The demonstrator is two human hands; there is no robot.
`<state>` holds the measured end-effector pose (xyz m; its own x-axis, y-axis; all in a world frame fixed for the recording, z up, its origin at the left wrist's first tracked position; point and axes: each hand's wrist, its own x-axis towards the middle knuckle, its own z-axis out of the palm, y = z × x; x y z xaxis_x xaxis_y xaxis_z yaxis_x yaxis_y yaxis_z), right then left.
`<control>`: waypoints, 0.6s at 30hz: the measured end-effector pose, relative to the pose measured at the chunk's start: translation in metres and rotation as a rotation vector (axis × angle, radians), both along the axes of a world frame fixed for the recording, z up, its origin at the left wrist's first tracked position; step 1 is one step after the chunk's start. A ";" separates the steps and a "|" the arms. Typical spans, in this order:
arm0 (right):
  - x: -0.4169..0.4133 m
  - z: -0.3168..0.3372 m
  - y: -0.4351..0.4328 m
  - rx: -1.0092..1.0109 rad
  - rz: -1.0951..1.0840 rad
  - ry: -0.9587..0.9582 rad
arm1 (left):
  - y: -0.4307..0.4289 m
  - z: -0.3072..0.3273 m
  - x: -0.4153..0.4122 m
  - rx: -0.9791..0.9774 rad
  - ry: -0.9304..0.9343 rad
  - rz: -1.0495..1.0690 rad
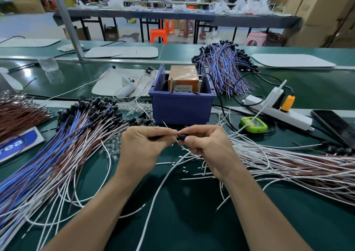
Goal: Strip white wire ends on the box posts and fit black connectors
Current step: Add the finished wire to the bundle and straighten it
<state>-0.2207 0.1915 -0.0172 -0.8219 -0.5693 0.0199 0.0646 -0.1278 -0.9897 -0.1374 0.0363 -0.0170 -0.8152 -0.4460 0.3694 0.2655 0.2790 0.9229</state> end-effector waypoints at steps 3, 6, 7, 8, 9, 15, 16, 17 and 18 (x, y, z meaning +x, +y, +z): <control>-0.001 -0.001 -0.001 0.010 0.009 -0.011 | 0.000 0.001 -0.001 0.042 -0.003 -0.006; -0.001 -0.001 -0.001 0.024 0.010 0.002 | 0.001 0.000 -0.001 0.044 -0.007 -0.013; -0.002 -0.001 -0.001 0.021 0.009 0.007 | 0.001 0.000 -0.001 0.034 -0.012 -0.017; -0.002 -0.002 -0.001 0.016 0.008 0.012 | 0.001 0.000 -0.001 0.024 -0.017 -0.020; -0.003 -0.003 -0.001 0.011 0.007 0.015 | 0.000 -0.001 -0.001 0.020 -0.025 -0.020; -0.004 -0.005 0.002 0.018 0.033 0.042 | -0.005 -0.003 -0.002 0.094 -0.111 -0.087; -0.004 -0.005 0.003 0.020 0.045 0.048 | -0.005 -0.003 -0.002 0.105 -0.122 -0.097; -0.004 -0.005 0.003 0.021 0.058 0.052 | -0.005 -0.002 -0.001 0.114 -0.131 -0.106; -0.004 -0.005 0.004 0.025 0.070 0.057 | -0.005 -0.002 -0.001 0.122 -0.138 -0.117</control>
